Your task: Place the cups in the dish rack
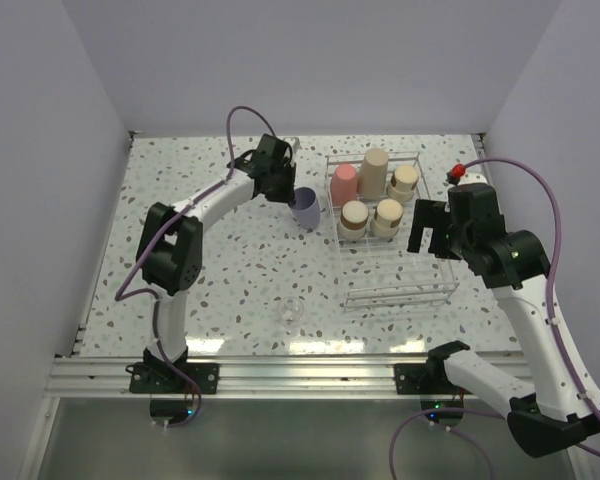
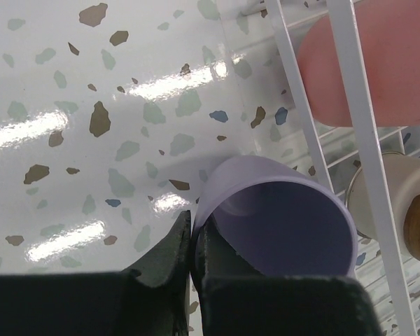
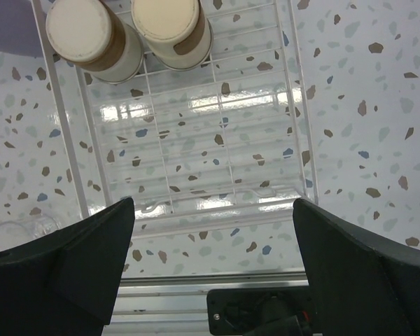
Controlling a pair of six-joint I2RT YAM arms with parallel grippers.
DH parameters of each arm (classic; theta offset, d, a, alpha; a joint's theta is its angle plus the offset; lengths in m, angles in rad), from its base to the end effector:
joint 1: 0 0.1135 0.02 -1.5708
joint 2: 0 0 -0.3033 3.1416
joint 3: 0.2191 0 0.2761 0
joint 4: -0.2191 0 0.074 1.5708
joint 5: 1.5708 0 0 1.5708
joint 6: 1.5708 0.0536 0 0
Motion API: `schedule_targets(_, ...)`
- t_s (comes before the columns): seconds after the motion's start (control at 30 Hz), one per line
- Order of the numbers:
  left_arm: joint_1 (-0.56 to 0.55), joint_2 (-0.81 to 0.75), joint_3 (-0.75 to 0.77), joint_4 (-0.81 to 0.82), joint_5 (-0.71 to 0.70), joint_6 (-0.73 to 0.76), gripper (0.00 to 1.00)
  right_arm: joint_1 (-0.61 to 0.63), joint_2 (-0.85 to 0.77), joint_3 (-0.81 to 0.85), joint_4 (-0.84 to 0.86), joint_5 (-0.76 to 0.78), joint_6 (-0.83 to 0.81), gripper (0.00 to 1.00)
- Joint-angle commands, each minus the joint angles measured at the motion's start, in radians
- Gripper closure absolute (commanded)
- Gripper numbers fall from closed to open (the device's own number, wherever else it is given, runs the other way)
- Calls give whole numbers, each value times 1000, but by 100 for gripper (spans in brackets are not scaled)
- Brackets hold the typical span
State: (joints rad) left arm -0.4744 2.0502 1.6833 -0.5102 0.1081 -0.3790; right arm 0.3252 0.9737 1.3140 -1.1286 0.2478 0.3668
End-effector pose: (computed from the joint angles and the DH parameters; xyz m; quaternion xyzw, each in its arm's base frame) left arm 0.4549 -0.2401 0.2441 0.0631 0.9371 -0.1867 0.2880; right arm 0.1675 0.0426 0.4215 0.0662 0.9162 0.0209 0.3947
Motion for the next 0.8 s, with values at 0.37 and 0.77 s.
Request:
schedule_targets(0.37,57,-333,-43,131,123,-113,100,0,-41,68,177,-245,30,2)
schedule_targets(0.77,192,-659,-339,625,606,-394,100,-2,-43,45,596,-674,277,2)
